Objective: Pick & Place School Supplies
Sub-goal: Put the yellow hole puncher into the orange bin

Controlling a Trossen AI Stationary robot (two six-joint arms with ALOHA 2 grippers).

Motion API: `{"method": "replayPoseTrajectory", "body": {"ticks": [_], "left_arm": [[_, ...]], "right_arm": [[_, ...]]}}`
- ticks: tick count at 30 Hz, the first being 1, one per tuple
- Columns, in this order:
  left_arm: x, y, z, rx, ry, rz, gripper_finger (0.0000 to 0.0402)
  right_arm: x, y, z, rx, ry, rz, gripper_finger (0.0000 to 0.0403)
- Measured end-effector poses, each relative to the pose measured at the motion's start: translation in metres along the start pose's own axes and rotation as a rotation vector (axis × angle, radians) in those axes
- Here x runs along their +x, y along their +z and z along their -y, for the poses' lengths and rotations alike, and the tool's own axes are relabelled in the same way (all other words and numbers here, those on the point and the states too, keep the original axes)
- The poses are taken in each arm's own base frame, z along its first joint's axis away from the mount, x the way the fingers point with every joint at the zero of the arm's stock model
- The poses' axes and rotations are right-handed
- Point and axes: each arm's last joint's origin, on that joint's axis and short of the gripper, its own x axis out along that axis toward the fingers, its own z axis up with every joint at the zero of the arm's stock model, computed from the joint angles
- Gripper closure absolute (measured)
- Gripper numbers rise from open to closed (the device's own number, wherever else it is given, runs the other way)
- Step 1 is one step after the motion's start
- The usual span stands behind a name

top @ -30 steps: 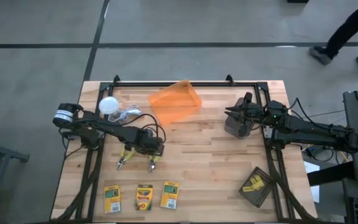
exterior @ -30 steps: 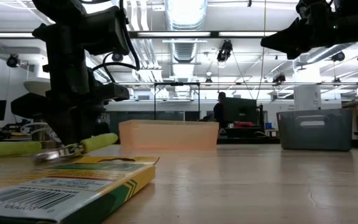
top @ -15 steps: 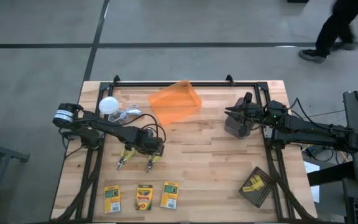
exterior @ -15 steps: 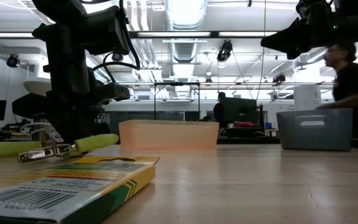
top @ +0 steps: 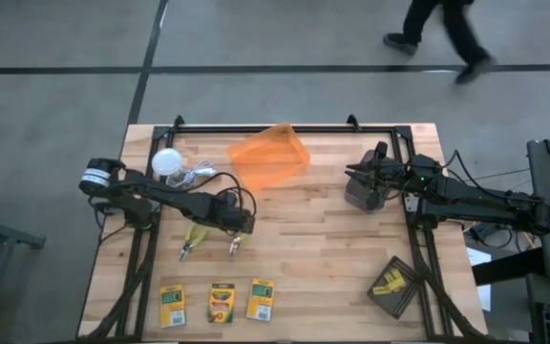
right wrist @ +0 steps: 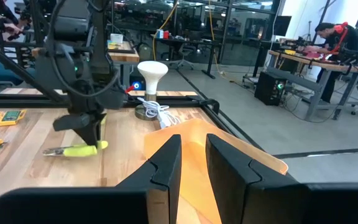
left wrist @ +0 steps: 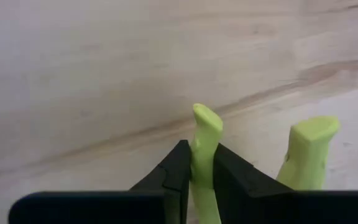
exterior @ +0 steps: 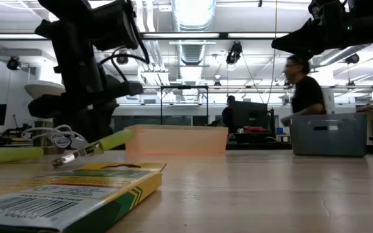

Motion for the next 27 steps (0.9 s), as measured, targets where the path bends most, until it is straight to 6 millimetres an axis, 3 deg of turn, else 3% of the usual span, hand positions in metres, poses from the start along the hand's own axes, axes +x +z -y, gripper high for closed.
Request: {"method": "replayPoseTrajectory", "body": {"ticks": [12, 18, 27], "left_arm": [[-0.031, 0.014, 0.013, 0.051, -0.061, 0.169, 0.0349], [-0.037, 0.017, 0.015, 0.110, -0.058, 0.230, 0.0349], [-0.043, 0.024, 0.017, 0.056, -0.038, 0.450, 0.0349]], "right_arm": [[0.000, 0.000, 0.000, 0.000, 0.001, 0.000, 0.0335], [0.000, 0.000, 0.000, 0.000, 0.001, 0.000, 0.0335], [0.000, 0.000, 0.000, 0.000, 0.001, 0.000, 0.0335]]}}
